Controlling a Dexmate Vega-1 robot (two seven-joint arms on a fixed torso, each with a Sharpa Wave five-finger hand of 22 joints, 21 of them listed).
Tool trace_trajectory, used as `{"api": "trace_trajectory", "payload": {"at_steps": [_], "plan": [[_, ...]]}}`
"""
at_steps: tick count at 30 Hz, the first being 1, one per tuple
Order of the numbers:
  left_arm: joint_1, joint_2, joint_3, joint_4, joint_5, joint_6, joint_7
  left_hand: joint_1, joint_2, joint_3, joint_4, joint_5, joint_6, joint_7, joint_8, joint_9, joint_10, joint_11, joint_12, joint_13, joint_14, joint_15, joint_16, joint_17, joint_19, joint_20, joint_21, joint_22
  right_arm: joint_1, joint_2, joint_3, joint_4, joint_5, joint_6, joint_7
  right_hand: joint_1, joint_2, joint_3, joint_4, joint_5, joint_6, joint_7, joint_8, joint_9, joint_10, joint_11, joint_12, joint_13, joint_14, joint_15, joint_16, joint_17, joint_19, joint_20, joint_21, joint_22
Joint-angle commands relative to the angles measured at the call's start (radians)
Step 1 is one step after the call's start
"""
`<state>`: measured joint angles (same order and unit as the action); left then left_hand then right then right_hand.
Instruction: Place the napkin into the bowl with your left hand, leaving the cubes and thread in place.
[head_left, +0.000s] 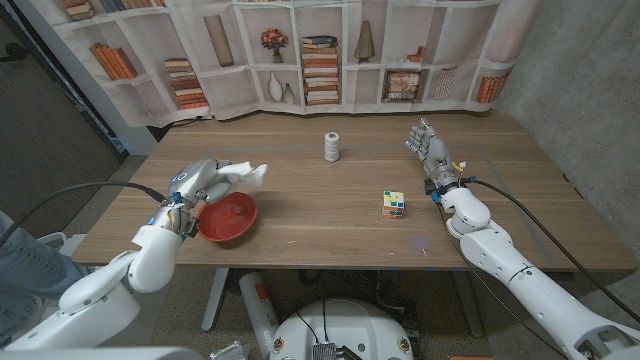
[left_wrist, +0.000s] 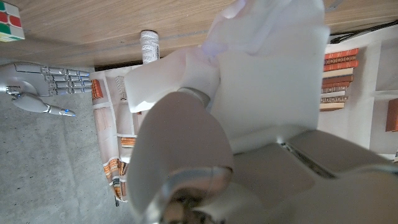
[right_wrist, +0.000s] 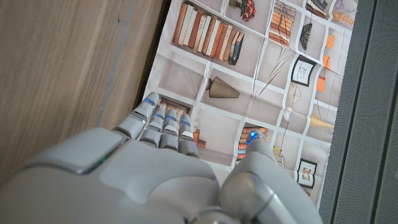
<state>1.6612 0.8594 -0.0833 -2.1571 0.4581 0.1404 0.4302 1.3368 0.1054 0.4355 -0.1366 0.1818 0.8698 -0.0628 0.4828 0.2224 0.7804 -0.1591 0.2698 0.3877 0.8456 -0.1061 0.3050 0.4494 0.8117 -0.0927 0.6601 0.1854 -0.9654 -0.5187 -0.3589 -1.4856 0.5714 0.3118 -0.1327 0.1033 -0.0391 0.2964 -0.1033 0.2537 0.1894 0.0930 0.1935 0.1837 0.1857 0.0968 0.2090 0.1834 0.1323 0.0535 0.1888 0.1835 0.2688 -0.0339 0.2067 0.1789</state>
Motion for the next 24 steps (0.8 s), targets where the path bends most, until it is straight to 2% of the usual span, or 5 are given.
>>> {"api": "trace_trajectory", "payload": {"at_steps": [1,17,24], "plan": [[0.065,-0.038,-0.050,-0.039,0.067,0.009,-0.012,-0.001,0.006,-0.005,0.001,-0.003,0.006,-0.008,0.007,0.003,0.010,0.003,-0.003,0.003,0.011,-0.104,0.008,0.006,-0.004,-0.022,0.006,0.001,0.005,-0.002,-0.002,-0.001,-0.004,-0.006,-0.002,0.000,0.009,-0.005,0.002,0.000,0.007,-0.002,0.002,0.004,0.008,0.001,0.002,0.003,0.009,-0.003,-0.001,0.003,0.006,-0.001,-0.002,0.005],[0.112,-0.064,-0.095,-0.091,0.153,0.047,-0.098,-0.003,0.005,-0.007,0.001,-0.003,0.009,-0.009,0.009,0.003,0.015,0.001,-0.006,0.007,0.015,-0.104,0.006,0.009,-0.006,-0.023,0.014,0.000,0.004,-0.012,-0.002,-0.022,-0.007,-0.026,-0.009,0.000,0.010,-0.006,0.001,0.000,0.007,-0.002,0.002,0.004,0.008,0.001,0.002,0.003,0.009,-0.003,-0.001,0.002,0.006,-0.001,-0.002,0.005],[0.139,-0.097,-0.121,-0.112,0.185,0.047,-0.102,-0.004,0.005,-0.008,0.001,-0.003,0.009,-0.008,0.010,0.002,0.015,0.001,-0.008,0.009,0.015,-0.105,0.004,0.009,-0.007,-0.023,0.017,0.000,0.006,-0.013,-0.004,-0.025,-0.008,-0.036,-0.012,0.000,0.010,-0.007,0.001,0.000,0.007,-0.001,0.002,0.004,0.009,0.001,0.002,0.003,0.009,-0.002,-0.001,0.002,0.006,-0.001,-0.002,0.005]]}}
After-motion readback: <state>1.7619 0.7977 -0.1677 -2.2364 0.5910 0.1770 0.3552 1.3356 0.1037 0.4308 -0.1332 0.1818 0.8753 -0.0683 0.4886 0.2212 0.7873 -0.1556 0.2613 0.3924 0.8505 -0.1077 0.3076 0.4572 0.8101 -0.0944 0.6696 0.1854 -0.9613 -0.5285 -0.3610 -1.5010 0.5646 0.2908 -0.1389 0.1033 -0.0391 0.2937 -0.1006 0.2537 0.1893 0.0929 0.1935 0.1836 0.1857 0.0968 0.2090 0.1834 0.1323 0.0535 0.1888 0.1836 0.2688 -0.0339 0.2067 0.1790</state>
